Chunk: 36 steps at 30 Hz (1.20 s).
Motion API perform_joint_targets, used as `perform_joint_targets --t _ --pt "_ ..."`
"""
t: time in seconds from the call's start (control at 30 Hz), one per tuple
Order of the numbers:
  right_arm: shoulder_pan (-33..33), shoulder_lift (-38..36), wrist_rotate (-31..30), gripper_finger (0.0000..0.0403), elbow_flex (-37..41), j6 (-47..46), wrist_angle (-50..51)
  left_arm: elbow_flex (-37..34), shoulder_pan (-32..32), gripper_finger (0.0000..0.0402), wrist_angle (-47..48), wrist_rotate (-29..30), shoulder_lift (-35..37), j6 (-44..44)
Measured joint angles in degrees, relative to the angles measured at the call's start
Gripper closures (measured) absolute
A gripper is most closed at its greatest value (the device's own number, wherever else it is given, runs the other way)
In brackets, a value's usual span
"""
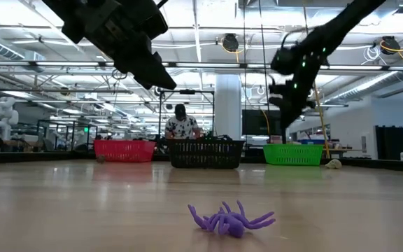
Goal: Sort Halloween decoration
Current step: Put the violet spider toy into the green bin, then put the black skull toy into the black bin
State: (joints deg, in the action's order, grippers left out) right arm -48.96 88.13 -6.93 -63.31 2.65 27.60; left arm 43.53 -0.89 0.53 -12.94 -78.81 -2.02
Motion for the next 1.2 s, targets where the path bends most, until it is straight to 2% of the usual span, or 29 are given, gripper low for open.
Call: perform_joint_targets --t 0.17,0.47,0.67,0.8,0.9,1.0,1.07,1.2 --pt "-3.05 7.02 3.98 0.0397 0.0 -0.03 -1.75 0.0 1.09 0.032 0.11 0.01 0.0 0.02" --pt "-5.97 14.05 4.23 0.039 0.02 -1.75 -4.23 0.0 1.95 0.032 1.18 0.01 -0.02 -0.02" --pt "-6.22 13.12 4.03 0.0331 0.04 -0.65 -3.34 0.0 2.08 0.032 2.29 -0.01 -0.02 -0.2" --pt "-6.11 8.86 4.14 0.0276 -0.25 -1.3 -2.25 0.0 2.17 0.032 3.66 -0.1 -0.02 -1.98" --pt "-5.5 4.2 4.17 0.0257 -0.81 -1.62 0.17 0.66 2.45 0.032 7.69 -0.1 -0.07 -3.82" --pt "-3.57 -1.09 4.16 0.0275 -0.26 0.14 2.0 3.75 4.17 0.0321 15.7 1.81 -0.11 -4.95" --pt "-1.55 -4.77 4.46 0.0308 1.85 1.64 1.15 6.1 6.52 0.0321 21.44 5.46 -0.09 -5.59" --pt "2.89 -12.6 8.97 0.0388 9.8 2.53 -6.69 9.76 12.65 0.0321 29.25 12.91 -0.09 -4.41"
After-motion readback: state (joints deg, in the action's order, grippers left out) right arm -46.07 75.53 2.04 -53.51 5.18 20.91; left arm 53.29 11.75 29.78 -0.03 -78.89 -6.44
